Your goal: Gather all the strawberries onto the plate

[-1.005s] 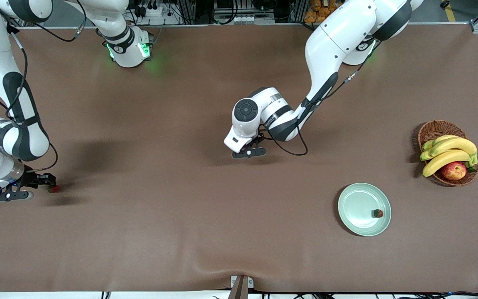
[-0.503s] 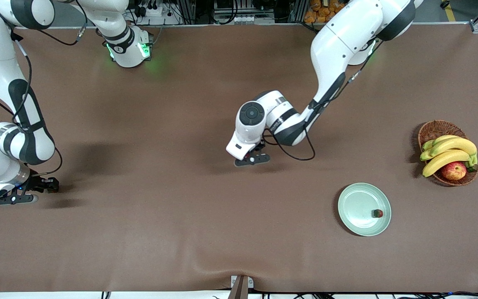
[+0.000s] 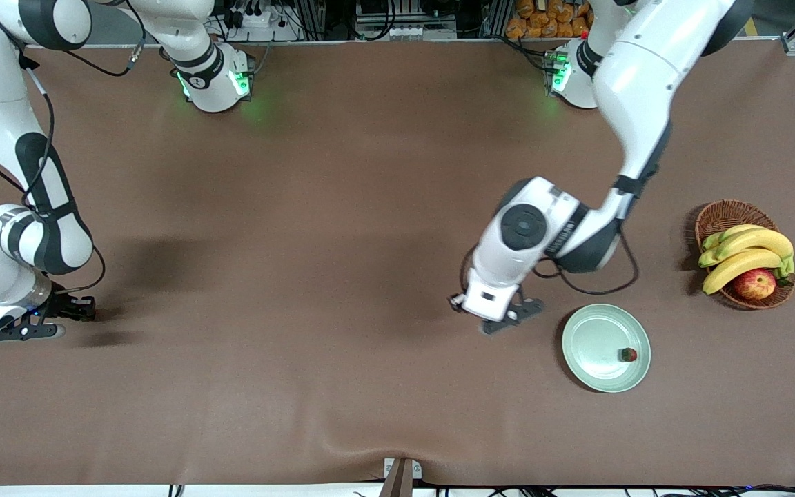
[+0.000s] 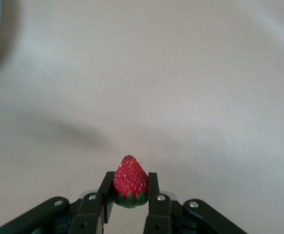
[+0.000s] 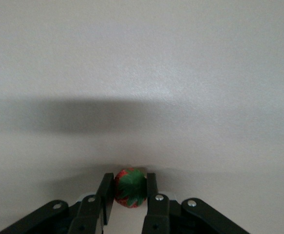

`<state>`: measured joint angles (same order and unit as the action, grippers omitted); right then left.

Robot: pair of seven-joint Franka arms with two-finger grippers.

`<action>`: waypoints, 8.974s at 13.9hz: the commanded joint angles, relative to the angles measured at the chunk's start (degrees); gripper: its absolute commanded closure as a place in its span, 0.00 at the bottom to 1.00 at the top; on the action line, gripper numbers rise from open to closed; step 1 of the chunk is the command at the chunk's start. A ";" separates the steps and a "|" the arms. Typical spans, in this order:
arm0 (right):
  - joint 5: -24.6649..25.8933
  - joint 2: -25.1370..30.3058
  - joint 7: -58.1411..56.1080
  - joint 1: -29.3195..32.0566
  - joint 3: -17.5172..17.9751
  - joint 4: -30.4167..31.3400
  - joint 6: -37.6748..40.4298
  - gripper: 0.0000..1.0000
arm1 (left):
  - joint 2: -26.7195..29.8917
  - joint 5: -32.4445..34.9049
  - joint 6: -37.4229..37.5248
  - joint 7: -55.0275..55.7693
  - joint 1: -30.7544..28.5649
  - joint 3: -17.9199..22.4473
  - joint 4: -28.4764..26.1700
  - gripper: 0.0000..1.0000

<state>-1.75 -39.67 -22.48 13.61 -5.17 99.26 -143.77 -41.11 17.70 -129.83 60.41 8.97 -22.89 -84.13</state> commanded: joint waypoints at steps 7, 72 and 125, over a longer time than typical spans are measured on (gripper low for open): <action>-5.99 4.94 23.41 -6.92 4.38 -9.97 29.94 1.00 | 0.16 1.11 0.63 -27.42 -14.23 1.09 -1.82 1.00; -7.31 32.35 42.72 -13.18 5.35 -9.18 57.29 0.00 | -8.10 2.52 0.37 28.28 15.47 -5.33 -4.02 0.12; 3.42 40.55 33.81 -9.66 4.91 -13.74 58.69 0.00 | 40.93 -15.67 40.08 -56.61 -5.36 16.72 -8.24 0.00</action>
<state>0.40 1.06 11.76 2.98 -0.58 87.25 -86.09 -3.54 3.18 -92.01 7.54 2.56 -8.86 -90.13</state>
